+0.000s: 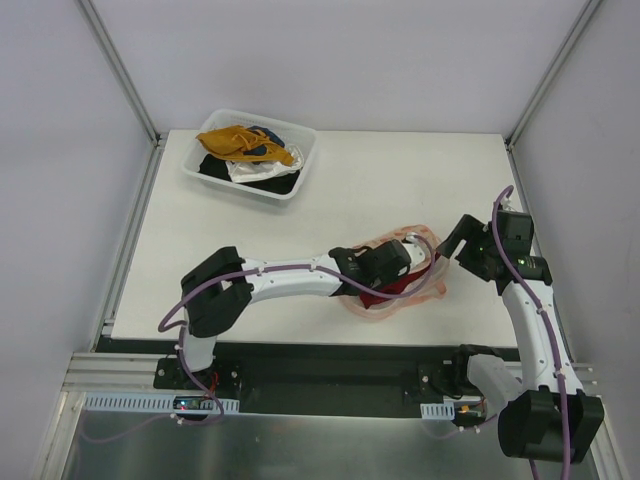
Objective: Unzip the laundry bag and remove the bra
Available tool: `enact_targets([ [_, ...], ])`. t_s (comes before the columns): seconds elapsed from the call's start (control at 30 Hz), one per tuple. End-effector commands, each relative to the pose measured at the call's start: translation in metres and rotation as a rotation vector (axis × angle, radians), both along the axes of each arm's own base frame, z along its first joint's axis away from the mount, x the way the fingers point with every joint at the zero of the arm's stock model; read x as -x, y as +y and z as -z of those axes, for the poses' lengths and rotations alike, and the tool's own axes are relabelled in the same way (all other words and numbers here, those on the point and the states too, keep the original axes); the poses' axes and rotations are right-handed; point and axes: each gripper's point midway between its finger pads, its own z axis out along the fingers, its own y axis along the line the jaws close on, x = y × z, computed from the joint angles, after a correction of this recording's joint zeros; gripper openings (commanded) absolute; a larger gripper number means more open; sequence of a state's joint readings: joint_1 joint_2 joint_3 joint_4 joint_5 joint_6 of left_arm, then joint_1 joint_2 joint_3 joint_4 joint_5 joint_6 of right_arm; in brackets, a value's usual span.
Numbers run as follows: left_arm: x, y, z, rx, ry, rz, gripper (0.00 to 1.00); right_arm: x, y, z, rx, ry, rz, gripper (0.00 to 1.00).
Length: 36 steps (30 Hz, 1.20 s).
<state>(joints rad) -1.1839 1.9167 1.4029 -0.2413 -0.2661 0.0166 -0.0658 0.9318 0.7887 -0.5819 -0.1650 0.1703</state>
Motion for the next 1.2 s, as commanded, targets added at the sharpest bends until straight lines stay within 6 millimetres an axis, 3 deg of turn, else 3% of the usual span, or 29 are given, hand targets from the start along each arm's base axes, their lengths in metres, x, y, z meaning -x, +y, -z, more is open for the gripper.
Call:
enact_targets([
  [0.0,-0.020,0.001,-0.045,0.040,-0.111,-0.055,0.00,0.003,0.001,-0.005,0.007,-0.013,-0.018,0.82],
  [0.07,-0.023,0.006,-0.068,0.092,-0.117,-0.068,0.00,0.002,0.001,-0.003,0.005,-0.010,-0.021,0.82],
  [0.17,-0.031,0.017,-0.087,0.173,-0.067,-0.086,0.00,0.000,0.005,-0.002,-0.010,-0.007,-0.032,0.82],
  [0.2,-0.046,0.029,-0.087,0.204,-0.030,-0.146,0.00,0.000,0.006,-0.002,-0.014,-0.008,-0.037,0.82],
  [0.3,-0.057,0.036,-0.096,0.312,0.082,-0.213,0.00,-0.001,0.012,-0.002,-0.041,-0.010,-0.061,0.82],
  [0.33,-0.072,0.045,-0.097,0.332,0.096,-0.252,0.00,0.000,0.013,0.000,-0.047,-0.005,-0.065,0.82],
  [0.4,-0.085,0.043,-0.100,0.371,0.129,-0.285,0.00,0.000,0.019,0.004,-0.063,0.005,-0.077,0.82],
  [0.47,-0.105,0.047,-0.088,0.366,0.149,-0.337,0.02,-0.001,0.029,0.009,-0.074,0.010,-0.103,0.82],
  [0.5,-0.115,0.046,-0.092,0.388,0.159,-0.372,0.06,-0.002,0.030,0.014,-0.076,0.024,-0.100,0.82],
  [0.53,-0.120,0.046,-0.089,0.391,0.180,-0.392,0.35,-0.004,0.039,0.015,-0.087,0.023,-0.116,0.82],
  [0.57,-0.129,0.049,-0.080,0.385,0.210,-0.421,0.48,-0.002,0.050,0.020,-0.092,0.034,-0.151,0.80],
  [0.6,-0.134,0.045,-0.089,0.419,0.228,-0.450,0.59,-0.002,0.056,0.024,-0.094,0.044,-0.168,0.79],
  [0.67,-0.134,0.046,-0.094,0.438,0.257,-0.460,0.70,-0.001,0.072,0.034,-0.094,0.069,-0.205,0.78],
  [0.83,-0.129,0.055,-0.126,0.484,0.211,-0.459,0.72,-0.007,0.084,0.066,-0.073,0.141,-0.215,0.77],
  [0.97,-0.123,0.071,-0.134,0.480,0.170,-0.478,0.72,-0.011,0.085,0.075,-0.065,0.175,-0.219,0.74],
  [1.03,-0.124,0.086,-0.144,0.484,0.113,-0.530,0.73,-0.012,0.084,0.068,-0.055,0.154,-0.218,0.74],
  [1.07,-0.122,0.095,-0.137,0.462,0.099,-0.562,0.75,-0.014,0.084,0.055,-0.052,0.106,-0.225,0.75],
  [1.13,-0.127,0.124,-0.151,0.462,-0.005,-0.668,0.87,-0.015,0.078,0.046,-0.026,0.071,-0.216,0.77],
  [1.17,-0.124,0.136,-0.144,0.444,-0.014,-0.702,0.87,-0.016,0.077,0.041,-0.017,0.056,-0.220,0.78],
])
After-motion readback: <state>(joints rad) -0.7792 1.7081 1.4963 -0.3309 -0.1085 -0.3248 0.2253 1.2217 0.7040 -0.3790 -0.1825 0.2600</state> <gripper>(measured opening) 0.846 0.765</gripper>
